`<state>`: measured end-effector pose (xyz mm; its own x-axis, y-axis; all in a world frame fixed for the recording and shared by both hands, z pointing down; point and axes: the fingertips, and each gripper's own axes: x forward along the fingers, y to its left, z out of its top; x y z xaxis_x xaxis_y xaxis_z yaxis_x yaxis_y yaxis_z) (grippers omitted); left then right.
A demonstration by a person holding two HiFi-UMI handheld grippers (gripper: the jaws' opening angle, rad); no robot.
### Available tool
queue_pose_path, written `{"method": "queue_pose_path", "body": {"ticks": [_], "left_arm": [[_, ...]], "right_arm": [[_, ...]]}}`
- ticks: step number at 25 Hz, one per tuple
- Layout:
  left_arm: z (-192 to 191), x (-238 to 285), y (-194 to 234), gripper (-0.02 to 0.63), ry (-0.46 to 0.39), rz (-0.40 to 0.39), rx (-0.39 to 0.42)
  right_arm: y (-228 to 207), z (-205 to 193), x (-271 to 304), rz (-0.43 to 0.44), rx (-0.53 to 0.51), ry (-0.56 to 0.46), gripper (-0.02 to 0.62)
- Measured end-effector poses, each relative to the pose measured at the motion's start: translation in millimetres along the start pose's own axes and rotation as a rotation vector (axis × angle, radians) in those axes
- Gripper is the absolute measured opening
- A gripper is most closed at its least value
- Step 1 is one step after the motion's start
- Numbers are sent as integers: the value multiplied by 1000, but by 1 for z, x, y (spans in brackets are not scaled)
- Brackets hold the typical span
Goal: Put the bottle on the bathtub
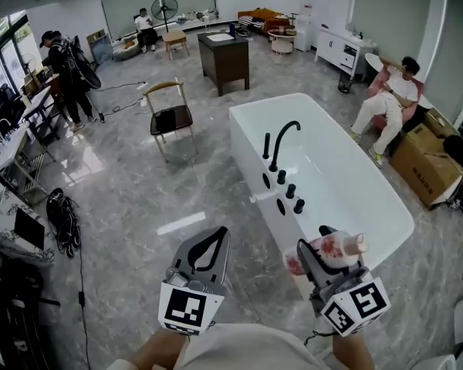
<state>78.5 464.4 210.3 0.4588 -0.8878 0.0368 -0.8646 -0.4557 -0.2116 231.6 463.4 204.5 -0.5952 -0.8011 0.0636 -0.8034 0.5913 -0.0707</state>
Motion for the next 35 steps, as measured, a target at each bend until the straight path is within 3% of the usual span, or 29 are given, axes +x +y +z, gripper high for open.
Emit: {"method": "queue_pose_path", "body": {"ticks": [9,15,26,32,35], "left_arm": [[-44,67,80,20,13,-6,22],[-60,131,168,20,41,8,-18],[-101,278,331,20,67,-61,-29],[-129,341,375,20,101,-124,-15],[-138,363,389,20,123,-140,-29]], "right_arm": [[-21,-27,113,13,-16,50,230],[-44,-24,218,1,3,88,230],[-111,-20,426,-132,7,137,230],[-152,-30,497,-215,25,140,230],[-168,-37,523,-218,27,124,230]]}}
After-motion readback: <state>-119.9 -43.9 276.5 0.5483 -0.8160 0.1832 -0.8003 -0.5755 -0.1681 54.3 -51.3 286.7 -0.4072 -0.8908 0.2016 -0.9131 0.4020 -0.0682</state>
